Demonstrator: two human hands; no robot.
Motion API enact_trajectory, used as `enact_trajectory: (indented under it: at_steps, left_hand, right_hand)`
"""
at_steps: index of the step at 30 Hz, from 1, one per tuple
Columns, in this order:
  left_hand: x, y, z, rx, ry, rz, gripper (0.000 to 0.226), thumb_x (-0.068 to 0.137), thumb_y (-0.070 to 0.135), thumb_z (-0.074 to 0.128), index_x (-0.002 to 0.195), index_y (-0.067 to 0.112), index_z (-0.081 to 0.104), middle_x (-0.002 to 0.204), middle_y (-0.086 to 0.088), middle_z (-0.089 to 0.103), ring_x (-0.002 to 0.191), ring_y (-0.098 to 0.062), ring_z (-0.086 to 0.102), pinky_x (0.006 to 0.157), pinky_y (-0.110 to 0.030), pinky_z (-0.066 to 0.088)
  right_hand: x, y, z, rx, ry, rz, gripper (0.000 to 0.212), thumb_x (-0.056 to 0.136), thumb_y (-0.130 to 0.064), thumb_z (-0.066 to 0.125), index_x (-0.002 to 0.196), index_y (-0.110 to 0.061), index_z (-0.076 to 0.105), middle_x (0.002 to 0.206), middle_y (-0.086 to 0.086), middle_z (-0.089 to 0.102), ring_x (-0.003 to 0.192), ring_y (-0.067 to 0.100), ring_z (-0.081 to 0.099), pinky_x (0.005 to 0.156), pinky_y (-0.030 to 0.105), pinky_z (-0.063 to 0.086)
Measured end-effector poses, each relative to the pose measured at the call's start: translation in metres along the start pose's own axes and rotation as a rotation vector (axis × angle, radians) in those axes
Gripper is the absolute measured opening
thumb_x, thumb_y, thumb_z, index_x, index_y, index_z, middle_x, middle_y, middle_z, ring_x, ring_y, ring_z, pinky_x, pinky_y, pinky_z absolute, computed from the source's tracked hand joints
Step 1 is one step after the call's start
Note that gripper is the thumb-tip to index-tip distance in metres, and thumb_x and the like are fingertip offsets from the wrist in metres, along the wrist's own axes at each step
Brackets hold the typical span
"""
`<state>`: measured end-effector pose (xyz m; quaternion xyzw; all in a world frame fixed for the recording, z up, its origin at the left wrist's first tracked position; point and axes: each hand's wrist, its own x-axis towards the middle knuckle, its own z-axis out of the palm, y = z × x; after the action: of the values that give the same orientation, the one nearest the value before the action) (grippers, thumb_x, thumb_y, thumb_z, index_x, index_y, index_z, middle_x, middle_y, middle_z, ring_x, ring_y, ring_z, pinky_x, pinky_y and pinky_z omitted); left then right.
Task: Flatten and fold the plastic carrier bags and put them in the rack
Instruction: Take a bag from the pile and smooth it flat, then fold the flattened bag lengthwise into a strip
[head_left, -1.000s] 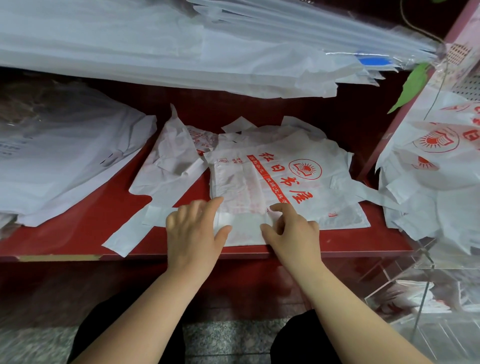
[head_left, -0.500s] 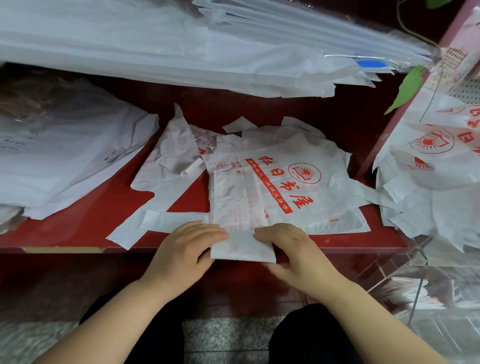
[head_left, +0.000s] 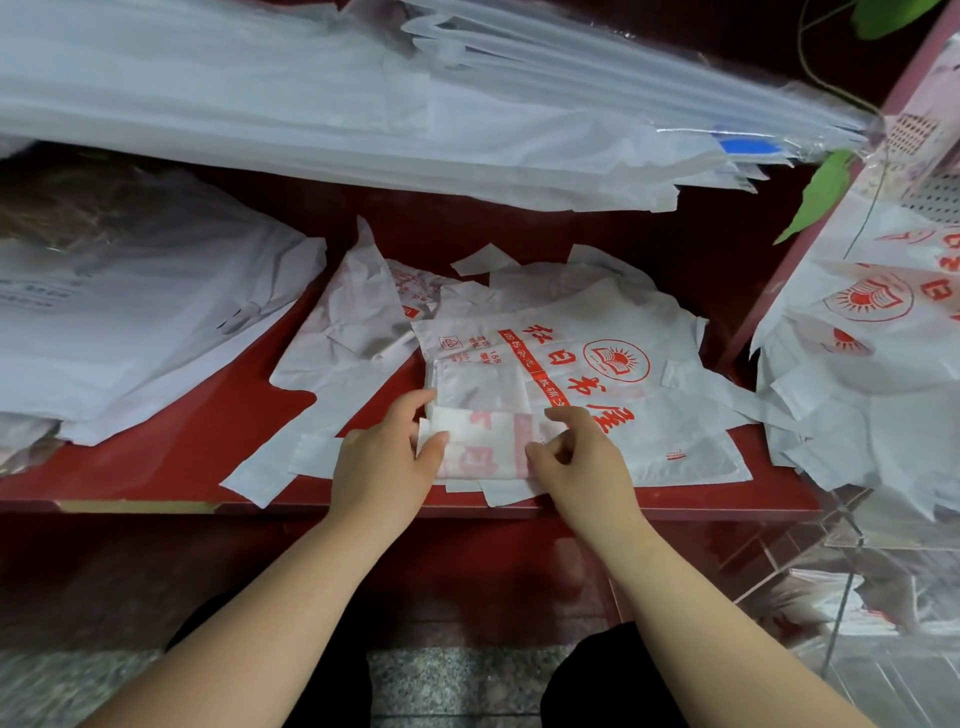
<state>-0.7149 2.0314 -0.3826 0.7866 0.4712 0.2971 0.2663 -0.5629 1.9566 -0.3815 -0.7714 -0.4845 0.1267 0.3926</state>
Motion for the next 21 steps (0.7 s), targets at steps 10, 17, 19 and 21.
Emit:
enact_trajectory:
  at_steps: [10, 17, 19, 21]
  left_hand:
    - [0.006, -0.012, 0.007, 0.28, 0.025, 0.45, 0.031, 0.083, 0.016, 0.058, 0.112, 0.01, 0.064, 0.12, -0.011, 0.06, 0.112, -0.034, 0.055, 0.095, -0.042, 0.032]
    - [0.012, -0.007, -0.009, 0.364, -0.442, 0.353, 0.107, 0.046, 0.078, 0.014, 0.144, 0.035, 0.014, 0.152, 0.016, 0.009, 0.136, 0.002, 0.004, 0.101, -0.012, -0.009]
    - [0.012, -0.005, -0.013, 0.333, -0.386, 0.385, 0.107, 0.044, 0.079, 0.02, 0.142, 0.035, 0.021, 0.144, 0.019, 0.025, 0.129, 0.0, 0.018, 0.096, -0.008, 0.001]
    - [0.009, -0.006, -0.016, 0.284, -0.331, 0.408, 0.102, 0.044, 0.077, 0.025, 0.137, 0.036, 0.031, 0.122, 0.03, 0.032, 0.107, 0.006, 0.022, 0.087, -0.002, 0.006]
  right_hand:
    - [0.002, 0.009, 0.003, -0.286, 0.058, -0.283, 0.025, 0.075, -0.019, 0.054, 0.094, -0.008, 0.067, 0.108, 0.014, 0.063, 0.097, 0.038, 0.059, 0.079, 0.036, 0.037]
    - [0.005, 0.012, -0.01, -0.37, -0.332, -0.436, 0.099, 0.056, -0.071, 0.035, 0.137, -0.016, 0.038, 0.143, -0.001, 0.038, 0.135, 0.015, 0.029, 0.111, 0.028, 0.004]
    - [0.005, 0.012, -0.009, -0.349, -0.327, -0.486, 0.09, 0.057, -0.064, 0.044, 0.13, -0.011, 0.048, 0.129, 0.005, 0.053, 0.123, 0.019, 0.043, 0.105, 0.033, 0.022]
    - [0.003, 0.015, -0.009, -0.313, -0.273, -0.528, 0.073, 0.061, -0.055, 0.053, 0.117, -0.008, 0.059, 0.109, 0.008, 0.064, 0.105, 0.014, 0.048, 0.092, 0.029, 0.032]
